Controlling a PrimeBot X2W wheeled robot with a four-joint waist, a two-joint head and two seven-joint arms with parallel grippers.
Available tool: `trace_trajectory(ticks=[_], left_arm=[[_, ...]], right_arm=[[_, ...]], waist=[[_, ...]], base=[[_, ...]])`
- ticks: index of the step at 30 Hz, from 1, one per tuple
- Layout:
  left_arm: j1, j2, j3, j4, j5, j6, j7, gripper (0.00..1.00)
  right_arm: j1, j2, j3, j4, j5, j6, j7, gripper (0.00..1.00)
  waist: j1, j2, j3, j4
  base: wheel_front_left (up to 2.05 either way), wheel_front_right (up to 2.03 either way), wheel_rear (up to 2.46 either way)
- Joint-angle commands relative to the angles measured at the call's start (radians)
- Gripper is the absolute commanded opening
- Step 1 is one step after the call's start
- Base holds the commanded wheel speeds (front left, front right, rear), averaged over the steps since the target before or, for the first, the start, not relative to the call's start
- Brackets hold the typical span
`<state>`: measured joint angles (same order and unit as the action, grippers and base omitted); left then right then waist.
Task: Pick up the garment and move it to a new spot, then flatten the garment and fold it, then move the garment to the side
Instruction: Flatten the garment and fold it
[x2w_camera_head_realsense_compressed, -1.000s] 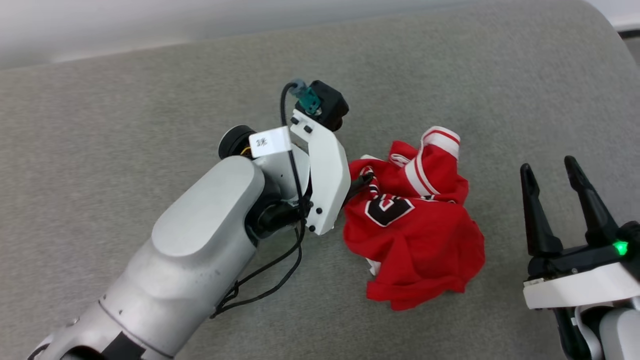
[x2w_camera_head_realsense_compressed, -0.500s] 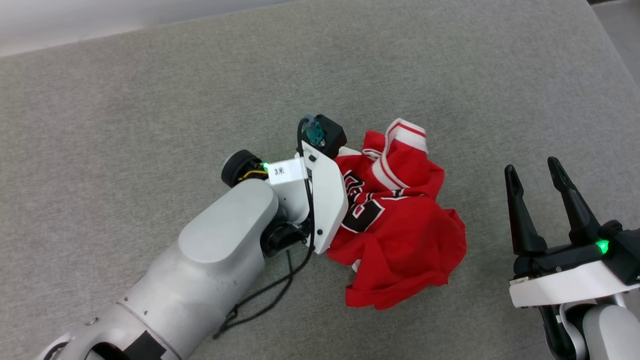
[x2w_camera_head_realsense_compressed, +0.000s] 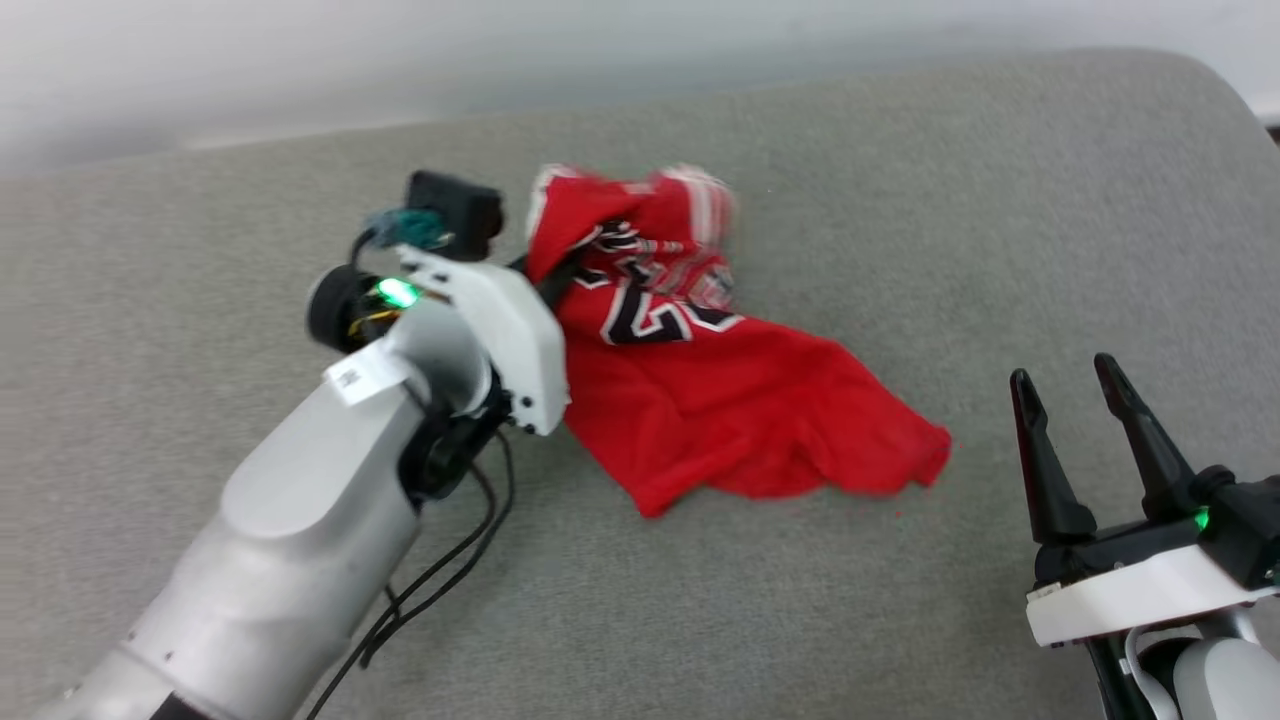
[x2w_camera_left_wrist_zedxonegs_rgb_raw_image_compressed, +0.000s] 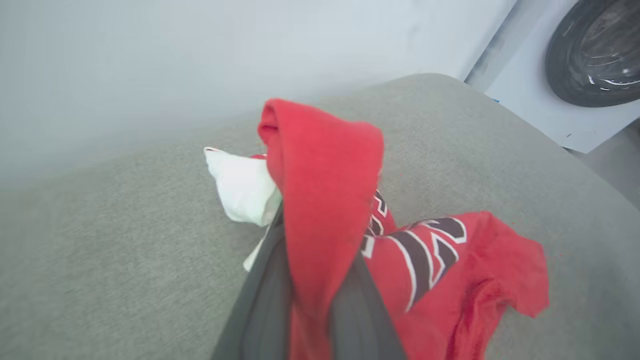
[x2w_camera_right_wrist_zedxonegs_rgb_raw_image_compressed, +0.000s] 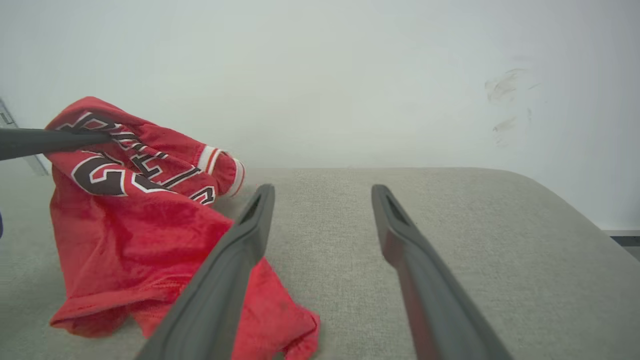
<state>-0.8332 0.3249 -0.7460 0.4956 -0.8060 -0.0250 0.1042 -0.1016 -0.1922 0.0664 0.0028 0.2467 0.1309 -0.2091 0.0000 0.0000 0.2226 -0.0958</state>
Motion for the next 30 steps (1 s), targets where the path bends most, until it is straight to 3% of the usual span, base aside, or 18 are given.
trace_trajectory(ticks=[1,7,13,14,15,16,23,30], left_arm=[[0.036,0.019,0.013,-0.025,0.009,0.026,-0.028,0.00],[0.210,0.110,0.037,-0.144,0.036,0.151,-0.103,0.00],[0.364,0.145,-0.020,-0.167,0.067,0.215,-0.091,0.00],[0.378,0.145,-0.033,-0.160,0.073,0.221,-0.086,0.13],[0.390,0.146,-0.046,-0.153,0.082,0.226,-0.083,0.49],[0.400,0.143,-0.060,-0.147,0.087,0.224,-0.079,1.00],[0.427,0.122,-0.075,-0.147,0.090,0.198,-0.136,1.00],[0.421,0.151,-0.021,-0.234,0.143,0.237,-0.315,1.00]], right_arm=[[0.011,-0.002,0.002,0.003,0.003,0.000,0.006,1.00],[0.039,0.002,0.003,0.007,0.006,0.000,0.016,1.00],[0.046,-0.005,0.009,0.010,0.009,0.000,0.030,1.00],[0.046,-0.006,0.012,0.009,0.010,0.000,0.033,1.00],[0.045,-0.007,0.012,0.009,0.011,0.000,0.034,1.00],[0.044,-0.007,0.013,0.008,0.012,0.000,0.036,1.00],[0.057,-0.010,0.005,0.010,0.016,0.000,0.042,1.00],[0.064,-0.015,0.001,0.003,0.017,0.000,0.053,1.00]], waist=[[0.0000,0.0000,-0.048,0.045],[0.0000,0.0000,-0.088,0.085],[0.0000,0.0000,-0.092,0.106],[0.0000,0.0000,-0.092,0.108],[0.0000,0.0000,-0.092,0.109],[0.0000,0.0000,-0.091,0.111],[0.0000,0.0000,-0.100,0.128],[0.0000,0.0000,-0.126,0.155]], base=[[0.00,0.00,0.00],[0.00,0.00,0.00],[0.00,0.00,0.00],[0.00,0.00,0.00],[0.00,0.00,0.00],[0.00,0.00,0.00],[0.00,0.00,0.00],[0.00,0.00,0.00]])
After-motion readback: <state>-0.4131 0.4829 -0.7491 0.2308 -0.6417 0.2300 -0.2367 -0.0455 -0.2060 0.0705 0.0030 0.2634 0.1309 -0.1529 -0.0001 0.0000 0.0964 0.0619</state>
